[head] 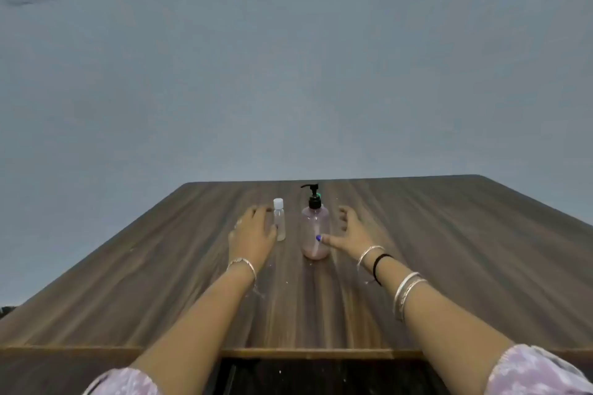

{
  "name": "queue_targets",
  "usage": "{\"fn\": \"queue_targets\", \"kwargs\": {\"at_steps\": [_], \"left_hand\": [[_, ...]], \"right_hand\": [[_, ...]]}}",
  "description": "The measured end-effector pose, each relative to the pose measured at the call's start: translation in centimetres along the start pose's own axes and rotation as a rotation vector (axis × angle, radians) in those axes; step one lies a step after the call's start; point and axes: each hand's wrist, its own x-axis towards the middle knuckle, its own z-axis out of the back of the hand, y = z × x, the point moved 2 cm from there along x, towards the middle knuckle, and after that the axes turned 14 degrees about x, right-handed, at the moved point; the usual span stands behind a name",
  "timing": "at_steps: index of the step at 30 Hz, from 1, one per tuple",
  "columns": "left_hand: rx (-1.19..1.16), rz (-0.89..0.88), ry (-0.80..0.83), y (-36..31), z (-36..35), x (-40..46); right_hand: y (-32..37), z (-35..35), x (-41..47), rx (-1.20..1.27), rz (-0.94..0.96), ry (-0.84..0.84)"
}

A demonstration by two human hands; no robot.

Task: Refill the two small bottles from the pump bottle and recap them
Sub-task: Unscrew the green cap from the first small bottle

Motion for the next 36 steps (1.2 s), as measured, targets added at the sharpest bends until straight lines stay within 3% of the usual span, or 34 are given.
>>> {"fn": "queue_targets", "kwargs": {"at_steps": [4, 12, 26, 36], "left_hand": [[-0.088, 0.027, 0.005, 1.1, -2.1, 0.3], [-0.201, -0.020, -0.016, 0.6, -5.1, 3.0], [-0.314, -0.006, 0.095, -5.2, -11.9, 6.6], [-0.346, 0.169, 0.003, -6.5, -14.0, 11.0]], "right_hand": [[-2.0, -2.6, 1.4, 0.054, -0.052, -0.007], [-2.8, -3.8, 4.6, 0.057, 0.040, -0.170], [-5.9, 9.6, 3.9, 0.034, 0.000, -0.235], [-6.7, 10.7, 4.0, 0.194, 0.089, -0.214]]}}
